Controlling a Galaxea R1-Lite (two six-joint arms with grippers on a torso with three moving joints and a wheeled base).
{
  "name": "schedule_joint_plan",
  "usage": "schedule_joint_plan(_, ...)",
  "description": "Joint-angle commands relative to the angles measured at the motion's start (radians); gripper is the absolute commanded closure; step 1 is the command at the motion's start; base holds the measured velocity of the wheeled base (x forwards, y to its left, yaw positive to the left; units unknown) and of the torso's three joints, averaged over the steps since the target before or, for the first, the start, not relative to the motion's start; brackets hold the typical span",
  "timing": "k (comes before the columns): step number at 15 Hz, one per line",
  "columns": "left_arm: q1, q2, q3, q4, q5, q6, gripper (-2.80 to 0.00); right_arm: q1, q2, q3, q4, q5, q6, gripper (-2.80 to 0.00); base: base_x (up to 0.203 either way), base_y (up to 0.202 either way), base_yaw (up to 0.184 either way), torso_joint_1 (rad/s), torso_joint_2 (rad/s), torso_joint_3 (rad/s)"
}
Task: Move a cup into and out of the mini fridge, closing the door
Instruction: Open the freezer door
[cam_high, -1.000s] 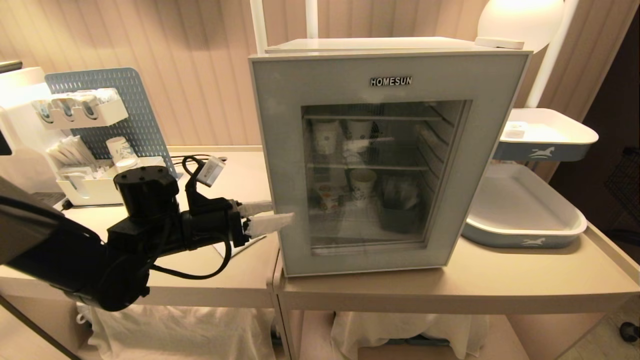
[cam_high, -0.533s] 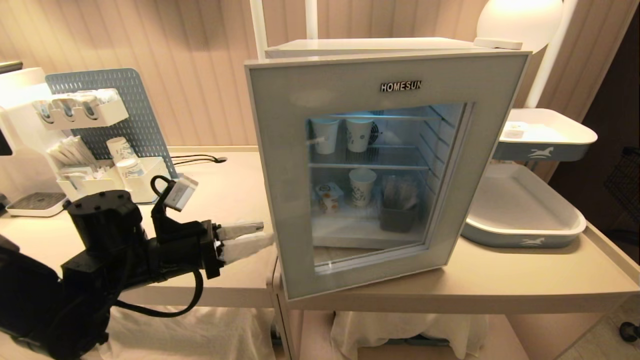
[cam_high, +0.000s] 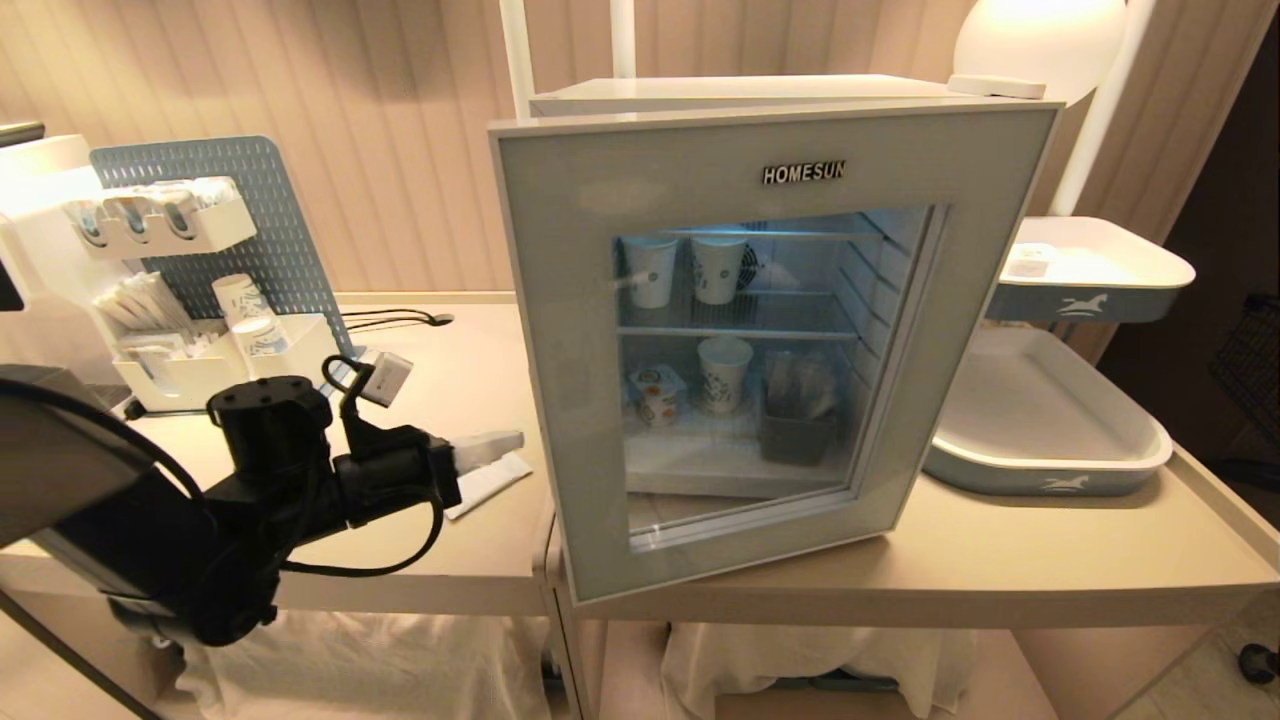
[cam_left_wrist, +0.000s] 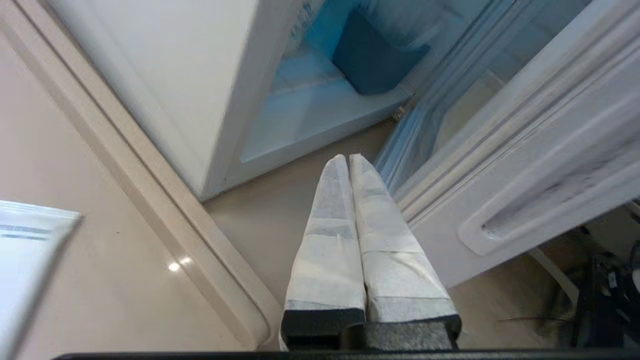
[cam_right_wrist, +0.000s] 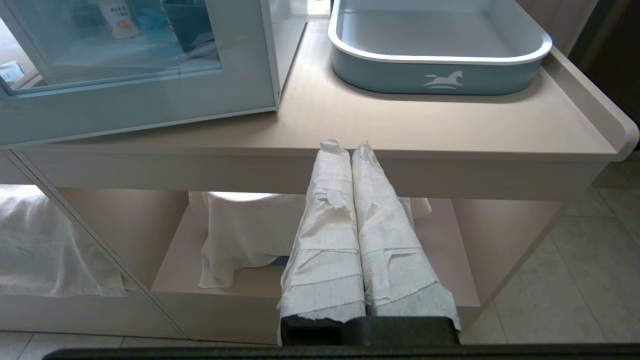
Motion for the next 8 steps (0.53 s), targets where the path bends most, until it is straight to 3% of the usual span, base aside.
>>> schedule_joint_plan(1,-0.042,0.045,-0.027,0.011,-0.003,-0.003,0.00,0.000,0.002,0.000,0.000,0.001,0.000,0.00,0.000,0.000,0.000,0.000,0.00,0.000)
schedule_joint_plan(6,-0.212,0.046,-0.045,0.051,0.003,-0.009,0.00,0.000,0.002,0.000,0.000,0.001,0.000,0.00,0.000,0.000,0.000,0.000,0.00,0.000)
schedule_joint_plan(8,-0.241,-0.011,-0.006,0.052,-0.006,-0.005,0.00,0.000,0.002,0.000,0.000,0.001,-0.002,0.00,0.000,0.000,0.000,0.000,0.00,0.000)
